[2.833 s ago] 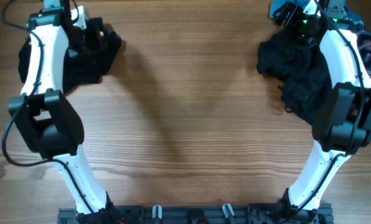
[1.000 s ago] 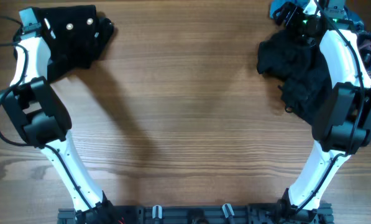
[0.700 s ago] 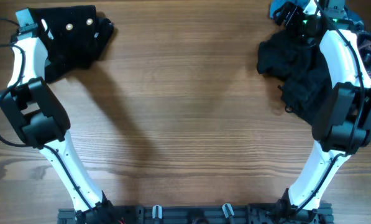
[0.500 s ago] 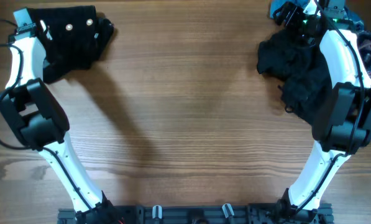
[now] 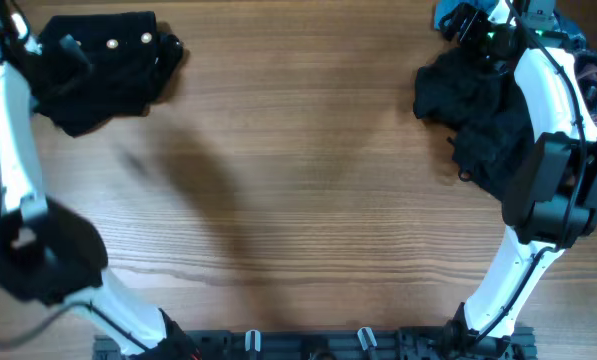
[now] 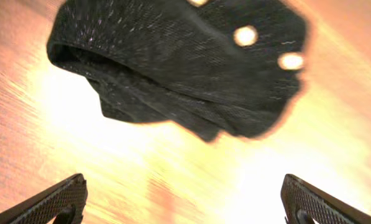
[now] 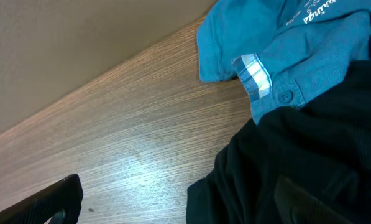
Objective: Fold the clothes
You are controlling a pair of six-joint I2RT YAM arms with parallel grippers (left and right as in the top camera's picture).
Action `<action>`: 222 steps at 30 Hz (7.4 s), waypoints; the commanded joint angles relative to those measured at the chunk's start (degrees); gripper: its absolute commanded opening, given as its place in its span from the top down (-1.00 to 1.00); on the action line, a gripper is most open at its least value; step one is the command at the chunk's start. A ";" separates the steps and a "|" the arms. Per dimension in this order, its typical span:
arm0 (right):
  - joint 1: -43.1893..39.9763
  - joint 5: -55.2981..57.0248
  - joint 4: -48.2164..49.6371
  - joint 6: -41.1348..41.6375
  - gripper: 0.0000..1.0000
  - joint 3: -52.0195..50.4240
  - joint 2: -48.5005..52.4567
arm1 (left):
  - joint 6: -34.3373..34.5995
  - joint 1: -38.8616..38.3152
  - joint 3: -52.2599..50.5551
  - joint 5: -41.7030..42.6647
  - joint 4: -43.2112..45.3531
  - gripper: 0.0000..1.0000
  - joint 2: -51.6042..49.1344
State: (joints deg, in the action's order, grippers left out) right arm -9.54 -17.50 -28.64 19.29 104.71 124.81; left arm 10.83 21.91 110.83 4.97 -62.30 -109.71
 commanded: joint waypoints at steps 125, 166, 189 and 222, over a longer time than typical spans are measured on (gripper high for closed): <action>0.20 1.01 0.11 0.39 -1.00 -0.15 -0.11 | -12.26 -16.76 -110.51 2.40 58.60 -0.99 107.32; 14.10 -4.92 26.21 -27.76 -0.99 -42.23 -61.77 | -12.26 -16.76 -110.51 2.40 58.60 -0.99 107.32; 5.33 0.11 41.55 -25.16 -1.00 -99.80 -117.24 | -12.26 -16.76 -110.51 2.40 58.60 -1.00 107.32; 5.33 10.64 28.92 -25.29 -0.99 -104.37 -124.61 | -12.26 -16.76 -110.51 2.40 58.60 -0.99 107.32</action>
State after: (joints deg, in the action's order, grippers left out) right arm -3.92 -10.44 0.27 -6.48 0.40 1.10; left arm -2.22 4.69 0.60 7.92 -3.46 -2.42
